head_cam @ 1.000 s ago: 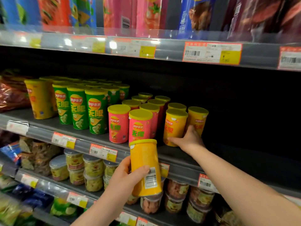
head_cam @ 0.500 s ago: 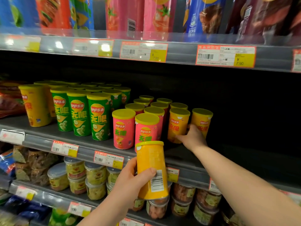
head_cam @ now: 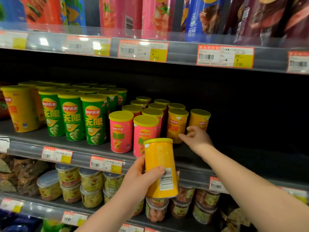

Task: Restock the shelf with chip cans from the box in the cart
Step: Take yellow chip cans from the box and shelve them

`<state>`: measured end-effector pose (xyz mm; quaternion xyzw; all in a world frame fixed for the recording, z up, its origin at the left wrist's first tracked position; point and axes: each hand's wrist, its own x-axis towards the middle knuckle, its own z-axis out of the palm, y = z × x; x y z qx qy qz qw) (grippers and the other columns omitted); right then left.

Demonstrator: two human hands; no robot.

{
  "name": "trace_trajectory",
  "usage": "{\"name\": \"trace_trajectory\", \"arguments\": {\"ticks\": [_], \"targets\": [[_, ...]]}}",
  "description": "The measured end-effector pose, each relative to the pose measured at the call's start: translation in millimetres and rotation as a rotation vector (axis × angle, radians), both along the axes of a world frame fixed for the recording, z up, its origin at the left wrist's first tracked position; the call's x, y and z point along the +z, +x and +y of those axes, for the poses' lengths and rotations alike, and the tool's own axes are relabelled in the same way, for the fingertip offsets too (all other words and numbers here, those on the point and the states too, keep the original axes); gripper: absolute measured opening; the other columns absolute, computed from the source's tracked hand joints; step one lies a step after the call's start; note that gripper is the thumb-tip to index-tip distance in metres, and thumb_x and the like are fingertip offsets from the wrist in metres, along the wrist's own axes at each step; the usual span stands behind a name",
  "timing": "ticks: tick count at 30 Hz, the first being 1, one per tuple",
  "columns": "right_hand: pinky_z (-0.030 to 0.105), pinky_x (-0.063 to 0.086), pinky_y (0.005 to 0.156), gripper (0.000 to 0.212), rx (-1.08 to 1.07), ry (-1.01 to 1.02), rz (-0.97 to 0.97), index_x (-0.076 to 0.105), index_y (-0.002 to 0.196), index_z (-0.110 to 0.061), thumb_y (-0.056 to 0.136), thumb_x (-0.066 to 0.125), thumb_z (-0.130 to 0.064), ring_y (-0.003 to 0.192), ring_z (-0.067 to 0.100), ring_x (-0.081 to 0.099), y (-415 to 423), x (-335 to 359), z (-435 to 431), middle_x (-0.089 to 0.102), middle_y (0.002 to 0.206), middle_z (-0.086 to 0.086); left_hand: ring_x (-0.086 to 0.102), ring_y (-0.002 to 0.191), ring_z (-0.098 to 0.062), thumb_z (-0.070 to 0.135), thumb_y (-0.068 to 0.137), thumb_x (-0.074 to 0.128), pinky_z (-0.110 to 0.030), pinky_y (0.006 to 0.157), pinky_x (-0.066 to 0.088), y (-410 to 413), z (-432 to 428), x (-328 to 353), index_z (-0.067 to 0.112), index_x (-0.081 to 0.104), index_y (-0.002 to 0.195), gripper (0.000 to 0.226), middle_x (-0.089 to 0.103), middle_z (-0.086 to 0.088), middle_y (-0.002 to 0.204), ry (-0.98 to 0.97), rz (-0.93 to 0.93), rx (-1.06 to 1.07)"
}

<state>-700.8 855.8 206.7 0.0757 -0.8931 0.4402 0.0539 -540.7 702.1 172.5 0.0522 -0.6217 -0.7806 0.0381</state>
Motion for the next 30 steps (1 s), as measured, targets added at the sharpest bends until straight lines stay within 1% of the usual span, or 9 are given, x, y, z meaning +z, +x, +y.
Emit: {"name": "trace_trajectory", "arguments": {"ticks": [3,5,9,11,14,17,21,25,30], "targets": [[0.030,0.049,0.076,0.023,0.183,-0.184,-0.042,0.059,0.110,-0.021,0.093,0.056,-0.035,0.088,0.014,0.060,28.8,13.1,14.0,0.064,0.098,-0.002,0.071,0.089,-0.014,0.040,0.061,0.085,-0.033,0.074,0.057,-7.7,11.4,7.6,0.032,0.056,0.112,0.060,0.072,0.005,0.102,-0.016,0.021,-0.029],[0.032,0.051,0.077,0.020,0.318,-0.255,-0.124,0.061,0.101,-0.025,0.093,0.051,-0.040,0.083,0.013,0.062,45.0,19.3,26.5,0.066,0.091,-0.002,0.070,0.093,-0.015,0.041,0.062,0.085,-0.035,0.077,0.057,-14.9,19.0,11.8,0.032,0.056,0.115,0.062,0.072,0.006,0.104,-0.023,0.057,-0.041],[0.034,0.053,0.082,0.065,0.539,-0.286,-0.327,0.054,0.120,-0.026,0.070,0.068,-0.064,0.100,0.018,0.067,58.6,17.7,49.1,0.069,0.112,0.002,0.069,0.094,-0.012,0.041,0.062,0.073,-0.030,0.076,0.055,-29.2,32.1,22.1,0.035,0.056,0.114,0.055,0.070,0.008,0.105,-0.067,0.152,-0.027],[0.038,0.054,0.090,0.082,0.540,-0.258,-0.345,0.045,0.134,-0.025,0.064,0.077,-0.053,0.107,0.016,0.065,61.1,15.6,54.2,0.064,0.123,0.000,0.068,0.097,-0.015,0.045,0.063,0.081,-0.038,0.083,0.056,-37.0,36.1,26.0,0.029,0.055,0.124,0.068,0.070,0.005,0.109,-0.100,0.185,-0.048],[0.038,0.055,0.088,0.074,0.475,-0.296,-0.274,0.045,0.132,-0.024,0.066,0.077,-0.034,0.106,0.014,0.066,61.1,17.4,59.9,0.064,0.122,0.000,0.066,0.105,-0.015,0.053,0.063,0.073,-0.042,0.089,0.054,-47.1,40.3,27.6,0.030,0.046,0.136,0.081,0.067,0.006,0.117,-0.227,0.256,-0.087],[0.034,0.056,0.086,0.067,0.345,-0.295,-0.173,0.042,0.132,-0.024,0.075,0.078,-0.020,0.103,0.013,0.064,55.3,17.0,65.5,0.062,0.117,-0.004,0.053,0.121,-0.009,0.066,0.064,0.065,-0.038,0.100,0.046,-53.9,42.2,26.7,0.030,0.033,0.145,0.094,0.054,0.012,0.134,-0.520,0.310,-0.044],[0.039,0.047,0.100,0.077,0.092,-0.194,-0.089,0.034,0.139,-0.022,0.075,0.078,-0.022,0.118,0.021,0.055,38.6,9.1,69.8,0.052,0.134,0.003,0.045,0.125,-0.011,0.051,0.082,0.062,-0.028,0.101,0.040,-57.0,39.3,15.1,0.025,0.041,0.139,0.066,0.044,0.008,0.135,-1.104,0.355,0.005],[0.038,0.043,0.097,0.087,-0.111,-0.055,-0.071,0.031,0.140,-0.016,0.070,0.083,-0.028,0.126,0.027,0.048,17.6,0.8,65.2,0.046,0.141,0.008,0.043,0.124,-0.017,0.053,0.086,0.053,-0.030,0.101,0.039,-62.8,32.0,-2.1,0.026,0.040,0.139,0.060,0.042,0.005,0.137,-1.573,0.400,-0.086],[0.042,0.044,0.094,0.091,-0.200,0.108,-0.070,0.025,0.140,-0.014,0.072,0.078,-0.043,0.124,0.033,0.047,2.3,-7.8,55.4,0.043,0.140,0.012,0.063,0.090,-0.024,0.054,0.075,0.045,-0.035,0.072,0.053,-68.2,25.7,-11.8,0.021,0.063,0.111,0.051,0.062,0.000,0.104,-1.697,0.521,-0.081]]}}
